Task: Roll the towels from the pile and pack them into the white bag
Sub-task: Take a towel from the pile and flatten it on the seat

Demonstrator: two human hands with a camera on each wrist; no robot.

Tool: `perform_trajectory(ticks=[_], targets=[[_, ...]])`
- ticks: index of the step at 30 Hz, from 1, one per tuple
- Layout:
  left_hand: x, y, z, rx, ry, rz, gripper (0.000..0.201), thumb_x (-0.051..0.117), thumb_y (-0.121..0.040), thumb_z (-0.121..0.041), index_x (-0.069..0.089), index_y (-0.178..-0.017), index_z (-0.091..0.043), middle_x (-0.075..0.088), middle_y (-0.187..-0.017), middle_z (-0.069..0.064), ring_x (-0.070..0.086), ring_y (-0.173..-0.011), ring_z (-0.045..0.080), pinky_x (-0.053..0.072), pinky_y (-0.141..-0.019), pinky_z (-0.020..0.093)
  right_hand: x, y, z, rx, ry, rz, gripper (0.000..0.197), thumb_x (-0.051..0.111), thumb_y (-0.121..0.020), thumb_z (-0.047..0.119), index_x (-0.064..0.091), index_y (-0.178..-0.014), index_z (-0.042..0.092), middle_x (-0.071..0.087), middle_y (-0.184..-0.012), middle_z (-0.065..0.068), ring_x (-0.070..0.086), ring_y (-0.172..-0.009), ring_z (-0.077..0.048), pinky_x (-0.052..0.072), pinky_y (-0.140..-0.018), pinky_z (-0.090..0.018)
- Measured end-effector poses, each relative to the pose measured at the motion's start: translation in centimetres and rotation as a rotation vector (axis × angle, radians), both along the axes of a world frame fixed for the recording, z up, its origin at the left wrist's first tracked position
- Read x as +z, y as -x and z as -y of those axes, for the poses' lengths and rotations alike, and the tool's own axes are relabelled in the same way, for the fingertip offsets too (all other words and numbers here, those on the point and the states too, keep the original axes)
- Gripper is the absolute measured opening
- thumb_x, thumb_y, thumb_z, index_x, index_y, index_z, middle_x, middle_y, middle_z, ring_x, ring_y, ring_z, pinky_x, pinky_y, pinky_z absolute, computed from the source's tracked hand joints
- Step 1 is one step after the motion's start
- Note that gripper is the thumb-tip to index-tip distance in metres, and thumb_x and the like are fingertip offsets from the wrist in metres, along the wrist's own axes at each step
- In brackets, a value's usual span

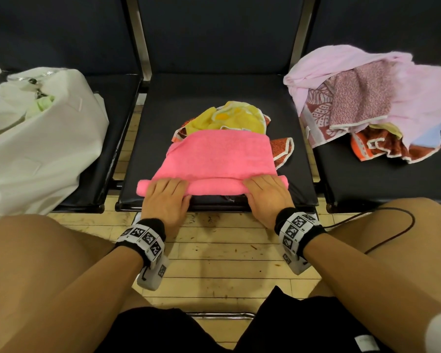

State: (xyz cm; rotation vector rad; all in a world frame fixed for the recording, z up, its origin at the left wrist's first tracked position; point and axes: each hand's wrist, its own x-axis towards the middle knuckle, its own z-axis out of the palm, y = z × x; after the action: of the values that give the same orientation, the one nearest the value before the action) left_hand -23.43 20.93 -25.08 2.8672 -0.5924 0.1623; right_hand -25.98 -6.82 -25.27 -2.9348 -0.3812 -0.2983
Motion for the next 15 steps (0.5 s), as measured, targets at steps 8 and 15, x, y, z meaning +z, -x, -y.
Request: perform_trajectory(ticks=[8,15], targets=[[0.7,-0.1,0.6,0.043,-0.011,-0.013,0.045,0.032,-0.093,-0.037,0.066,-0.108,-0.012,0.071,-0.09,0.007,0.063,-0.08,0.031,0.045,-0.077,0.044,1.2,0.2,0.2,-0.024,-0.017,-0.118,0.044,0.048,-0.082,0.023,0.065,-0.121,0.012,0.071,-0.11,-0.007,0.066,-0.095,-0.03,0.048,-0.086,-0.038],[0.2,-0.3,0.9,0.058,0.05,0.145,0.015,0.057,-0.085,-0.025,0.065,-0.095,-0.017,0.062,-0.095,0.003,0.051,-0.088,0.027,0.032,-0.083,0.043,0.3,0.1,0.2,0.013,-0.056,0.105,0.028,0.047,-0.075,0.017,0.067,-0.094,0.011,0.064,-0.099,-0.006,0.057,-0.088,-0.028,0.039,-0.079,-0.037]])
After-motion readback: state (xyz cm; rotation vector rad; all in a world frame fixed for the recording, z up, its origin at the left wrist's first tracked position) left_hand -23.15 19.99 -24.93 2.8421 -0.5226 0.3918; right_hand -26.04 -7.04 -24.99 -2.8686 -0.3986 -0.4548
